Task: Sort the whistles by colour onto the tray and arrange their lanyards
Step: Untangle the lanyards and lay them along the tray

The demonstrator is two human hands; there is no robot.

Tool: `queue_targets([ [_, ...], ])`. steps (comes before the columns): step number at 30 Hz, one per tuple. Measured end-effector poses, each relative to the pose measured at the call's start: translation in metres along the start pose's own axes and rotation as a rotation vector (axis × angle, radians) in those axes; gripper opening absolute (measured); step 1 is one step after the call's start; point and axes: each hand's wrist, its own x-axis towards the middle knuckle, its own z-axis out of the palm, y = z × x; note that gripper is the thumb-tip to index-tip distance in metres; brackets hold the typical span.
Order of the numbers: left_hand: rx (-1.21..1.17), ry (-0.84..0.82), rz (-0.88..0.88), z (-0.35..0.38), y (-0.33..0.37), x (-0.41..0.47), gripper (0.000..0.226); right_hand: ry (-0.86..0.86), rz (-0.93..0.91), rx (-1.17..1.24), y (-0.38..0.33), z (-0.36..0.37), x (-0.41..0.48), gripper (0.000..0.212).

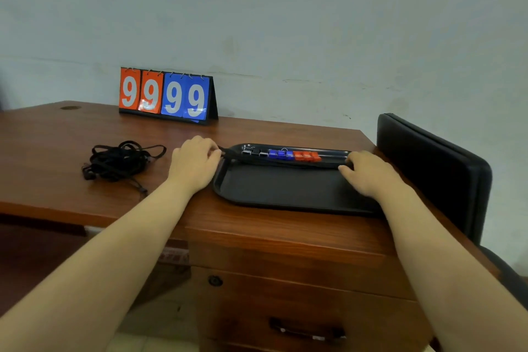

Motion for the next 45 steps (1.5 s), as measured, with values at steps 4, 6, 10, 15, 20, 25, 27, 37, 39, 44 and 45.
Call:
queue_targets([
  [4, 0.169, 0.061, 0.136, -0.015, 0.009, -0.011, 0.021, 0.193, -0.211, -0.015, -0.039, -0.015, -0.009, 0.017],
  [6, 0.13, 0.091, 0.13, -0.033, 0.006, -0.012, 0.02, 0.235, -0.32, 0.014, -0.069, -0.021, -0.015, 0.015],
  [10, 0.003, 0.152, -0.102, -0.068, -0.025, -0.02, 0.02, 0.282, -0.519, 0.184, -0.14, -0.02, -0.044, 0.016],
  [15, -0.296, 0.207, -0.415, -0.077, -0.072, -0.057, 0.019, 0.106, -0.704, 0.333, -0.238, 0.008, -0.082, 0.02],
  [20, -0.225, 0.193, -0.33, -0.071, -0.076, -0.059, 0.024, -0.01, -0.576, 0.353, -0.302, 0.032, -0.083, 0.031],
  [25, -0.196, 0.001, -0.309, -0.067, -0.081, -0.054, 0.029, 0.012, -0.384, 0.334, -0.312, 0.037, -0.07, 0.026],
  [27, -0.185, -0.05, -0.231, -0.067, -0.081, -0.055, 0.027, 0.016, -0.326, 0.417, -0.309, 0.038, -0.069, 0.024],
  [37, -0.047, -0.058, -0.124, -0.063, -0.078, -0.051, 0.014, 0.126, -0.422, 0.6, -0.284, 0.019, -0.085, 0.012],
  [39, -0.021, -0.048, -0.129, -0.063, -0.076, -0.049, 0.015, 0.206, -0.485, 0.517, -0.267, 0.006, -0.082, 0.009],
  [44, 0.006, -0.024, -0.122, -0.062, -0.076, -0.048, 0.021, 0.309, -0.482, 0.254, -0.197, -0.017, -0.06, 0.011],
  [45, 0.005, -0.027, -0.117, -0.062, -0.076, -0.048, 0.022, 0.31, -0.455, 0.219, -0.18, -0.018, -0.054, 0.012],
])
